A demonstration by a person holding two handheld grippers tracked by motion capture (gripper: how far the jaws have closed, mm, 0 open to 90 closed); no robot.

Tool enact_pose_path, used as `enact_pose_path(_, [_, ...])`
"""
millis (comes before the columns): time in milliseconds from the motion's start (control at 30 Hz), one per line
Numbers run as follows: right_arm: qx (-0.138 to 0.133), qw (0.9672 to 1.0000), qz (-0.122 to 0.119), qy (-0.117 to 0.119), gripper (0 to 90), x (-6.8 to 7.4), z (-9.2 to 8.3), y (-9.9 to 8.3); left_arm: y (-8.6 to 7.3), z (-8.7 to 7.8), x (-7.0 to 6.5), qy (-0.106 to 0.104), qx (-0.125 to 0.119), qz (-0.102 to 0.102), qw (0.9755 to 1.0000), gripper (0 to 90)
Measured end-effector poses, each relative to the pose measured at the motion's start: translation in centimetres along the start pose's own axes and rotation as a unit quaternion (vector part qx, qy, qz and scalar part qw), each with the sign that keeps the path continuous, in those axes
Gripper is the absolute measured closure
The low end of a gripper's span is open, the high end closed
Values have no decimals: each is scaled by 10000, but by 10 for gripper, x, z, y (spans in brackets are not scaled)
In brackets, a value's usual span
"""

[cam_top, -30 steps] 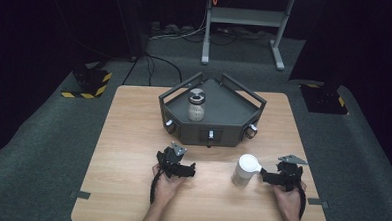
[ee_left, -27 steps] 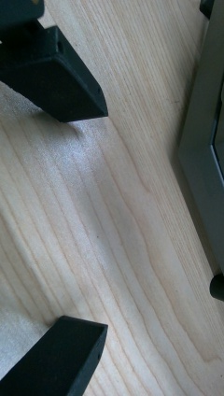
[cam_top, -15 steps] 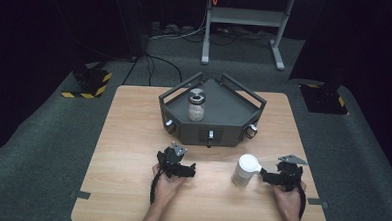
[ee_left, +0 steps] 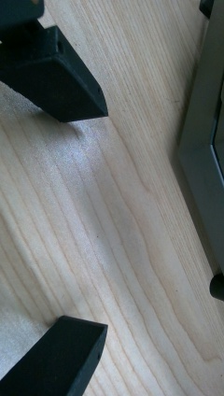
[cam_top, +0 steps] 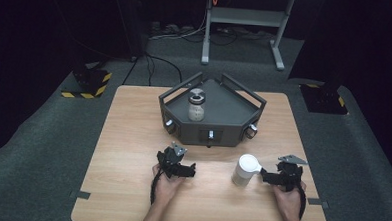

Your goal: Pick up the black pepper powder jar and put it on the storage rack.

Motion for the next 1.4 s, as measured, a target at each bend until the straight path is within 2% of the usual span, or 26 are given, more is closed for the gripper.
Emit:
enact_pose_path(1267, [65,10000,38,-26,15,1,1,3,0,0,0,-2,0,3,10000,3])
enact_pose_path(1400, [86,9999,16,61,25,0,-2,4,0,0,0,-2,-1,0,10000,4])
Point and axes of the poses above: each handheld gripper's, and its own axes: z roughly forward along the jaws, y roughly out of its top, x roughly to its left, the point moved 6 cm from there along z, roughly forward along the jaws, and after that the axes turned 7 degrees about y, right-handed, at the moved point
